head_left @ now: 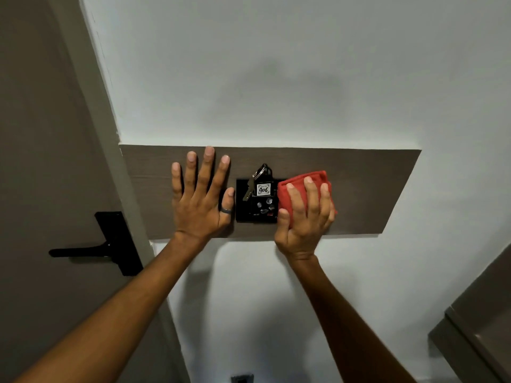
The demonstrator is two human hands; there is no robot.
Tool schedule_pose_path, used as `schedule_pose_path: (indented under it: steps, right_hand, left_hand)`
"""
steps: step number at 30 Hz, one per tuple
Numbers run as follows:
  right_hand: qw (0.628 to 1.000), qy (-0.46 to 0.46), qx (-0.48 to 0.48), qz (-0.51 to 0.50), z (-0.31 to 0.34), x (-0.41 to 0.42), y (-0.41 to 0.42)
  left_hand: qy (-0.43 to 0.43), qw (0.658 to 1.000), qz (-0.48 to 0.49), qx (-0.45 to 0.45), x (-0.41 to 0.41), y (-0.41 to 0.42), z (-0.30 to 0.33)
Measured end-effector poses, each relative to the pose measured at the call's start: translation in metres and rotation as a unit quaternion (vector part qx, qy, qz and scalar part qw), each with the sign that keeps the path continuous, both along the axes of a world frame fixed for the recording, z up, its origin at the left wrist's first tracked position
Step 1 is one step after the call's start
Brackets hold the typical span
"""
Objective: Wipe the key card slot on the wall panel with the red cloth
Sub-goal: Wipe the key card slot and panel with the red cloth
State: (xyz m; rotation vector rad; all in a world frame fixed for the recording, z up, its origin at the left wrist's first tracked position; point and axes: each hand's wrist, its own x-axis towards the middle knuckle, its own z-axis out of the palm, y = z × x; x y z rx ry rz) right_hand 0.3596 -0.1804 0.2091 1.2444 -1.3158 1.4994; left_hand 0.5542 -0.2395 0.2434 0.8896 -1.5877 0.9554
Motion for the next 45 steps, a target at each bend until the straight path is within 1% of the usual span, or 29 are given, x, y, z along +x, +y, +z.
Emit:
schedule_pose_path:
  steps: [2,3,4,5,6,7,8,9,10,12,13,15,16,17,19,20,23,24,27,28,30,31,32,34,36,40,41,43,45]
  right_hand:
    - [0.990,-0.141,-0.017,0.013,0.018,0.011,0.001]
    - [0.987,-0.158,-0.011,0.013,0.024,0.019,0.002]
    - [0.994,-0.112,-0.005,0.014,0.021,0.022,0.004]
    - [0.999,-0.029,-0.005,0.017,0.016,0.017,0.005]
    - [1.000,0.016,-0.003,0.020,0.011,0.006,0.004]
    - [1.000,-0.007,-0.001,0.028,0.010,-0.004,0.003]
    - [0.997,-0.071,-0.001,0.037,0.009,-0.006,0.004]
    - [0.993,-0.113,0.000,0.039,0.007,-0.002,0.005]
    - [0.994,-0.100,0.006,0.033,0.002,0.003,0.007]
    - [0.999,0.013,0.022,0.030,-0.010,0.001,0.009]
    - [0.999,0.025,0.020,0.036,-0.010,-0.004,0.009]
    - [0.996,-0.071,0.019,0.043,-0.003,0.001,0.008]
    - [0.994,-0.096,0.023,0.036,-0.002,0.008,0.008]
    - [0.996,-0.077,0.031,0.029,-0.005,0.012,0.008]
    - [0.999,0.029,0.026,0.019,-0.009,0.004,0.009]
    - [0.999,0.040,0.022,0.019,-0.005,-0.003,0.008]
    - [0.996,-0.084,0.013,0.027,0.010,0.003,0.003]
    - [0.997,-0.081,0.014,0.015,0.008,0.010,0.004]
    - [0.997,0.079,0.009,-0.003,0.000,-0.013,0.006]
    - [0.997,0.070,0.006,-0.008,0.008,-0.027,0.004]
    - [0.997,-0.079,-0.009,-0.017,0.026,-0.025,0.001]
    - [0.991,-0.134,-0.014,-0.018,0.031,-0.012,0.002]
    - [0.990,-0.140,-0.007,-0.010,0.029,0.002,0.005]
    - [0.998,-0.042,0.030,0.019,0.012,0.019,0.011]
    - [0.997,0.044,0.055,0.033,-0.003,0.004,0.016]
    - [0.988,0.147,0.041,-0.029,0.022,-0.039,0.011]
    - [0.989,0.143,0.030,-0.027,0.033,-0.042,0.010]
    - [0.996,0.085,0.017,0.005,0.040,-0.035,0.007]
    - [0.998,0.046,0.026,0.033,0.018,-0.018,0.007]
  left_hand:
    - [0.001,1.000,0.008,-0.003,0.000,0.000,0.001]
    - [0.007,1.000,0.010,-0.001,-0.001,0.000,0.001]
    - [0.010,1.000,0.001,0.004,-0.002,0.002,0.002]
    - [0.011,1.000,-0.009,0.004,-0.003,0.001,0.002]
    - [0.009,1.000,-0.011,0.000,-0.004,0.000,0.000]
    - [0.008,1.000,-0.004,-0.004,-0.004,-0.001,0.001]
    - [0.010,1.000,0.002,-0.002,-0.003,-0.002,0.000]
    - [0.012,1.000,0.001,-0.001,-0.003,-0.002,0.000]
    - [0.014,1.000,-0.003,-0.001,-0.003,-0.001,-0.001]
    - [0.009,1.000,-0.010,0.007,-0.003,0.001,-0.001]
    - [0.006,1.000,-0.012,0.006,-0.003,0.000,-0.001]
    - [0.005,1.000,-0.009,0.005,-0.002,0.000,0.000]
    - [0.008,1.000,-0.008,0.007,-0.002,0.000,0.001]
    - [0.010,1.000,-0.010,0.011,-0.002,0.000,0.000]
    - [0.010,1.000,-0.014,0.006,-0.002,0.000,-0.001]
    - [0.010,1.000,-0.011,0.005,-0.002,0.000,-0.002]
    - [0.009,1.000,-0.008,0.007,-0.002,0.001,-0.001]
    - [0.007,1.000,-0.008,0.007,-0.002,0.001,-0.002]
    - [0.006,1.000,-0.007,0.006,-0.001,0.000,-0.002]
    - [0.005,1.000,-0.006,-0.002,-0.002,-0.001,-0.002]
    - [0.007,1.000,0.003,-0.007,-0.003,-0.001,-0.003]
    - [0.007,1.000,0.002,-0.006,-0.004,-0.001,-0.003]
    - [0.008,1.000,-0.001,-0.005,-0.004,0.000,-0.002]
    - [0.008,1.000,-0.002,-0.003,-0.003,-0.001,-0.001]
    - [0.009,1.000,-0.002,-0.006,-0.001,-0.001,-0.001]
    - [0.006,1.000,0.000,-0.009,-0.002,-0.001,-0.001]
    - [0.008,1.000,0.001,-0.009,-0.002,-0.001,-0.001]
    - [0.011,1.000,0.005,-0.012,-0.003,-0.002,-0.001]
    - [0.011,1.000,-0.001,-0.013,-0.003,-0.002,-0.001]
